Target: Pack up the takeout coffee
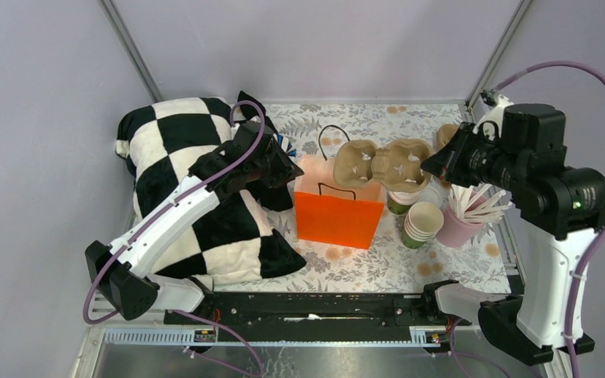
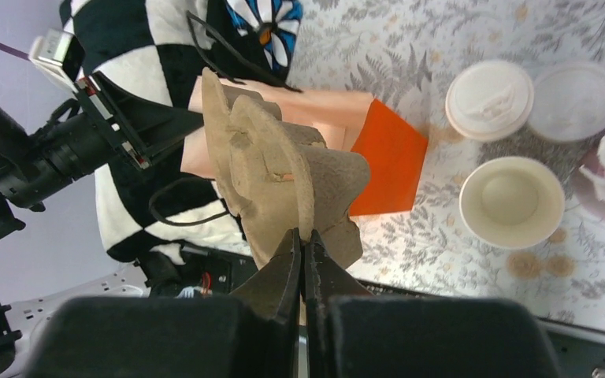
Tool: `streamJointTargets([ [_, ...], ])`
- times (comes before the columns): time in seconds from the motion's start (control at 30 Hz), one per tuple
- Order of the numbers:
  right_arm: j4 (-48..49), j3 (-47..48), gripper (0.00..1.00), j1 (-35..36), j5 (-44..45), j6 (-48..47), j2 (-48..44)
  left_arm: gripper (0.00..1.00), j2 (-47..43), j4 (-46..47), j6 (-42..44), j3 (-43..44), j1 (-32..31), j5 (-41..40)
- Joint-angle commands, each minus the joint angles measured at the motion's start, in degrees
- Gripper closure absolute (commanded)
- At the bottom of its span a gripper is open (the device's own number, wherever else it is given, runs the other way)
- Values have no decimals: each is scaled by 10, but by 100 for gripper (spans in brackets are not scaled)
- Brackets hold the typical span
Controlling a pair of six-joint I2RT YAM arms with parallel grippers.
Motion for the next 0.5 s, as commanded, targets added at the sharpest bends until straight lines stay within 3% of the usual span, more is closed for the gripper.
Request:
streamJointTargets([
  [0.0,-44,9,100,-1,-35,27,19,71,-19,47,17,2,-5,38],
  [0.23,-61,-1,100,-1,-56,52,38,44,-33,47,62,20,-14,53],
  [0.47,-62,16,100,0,-49,74,81,33,-60,0,116,33,-13,1],
])
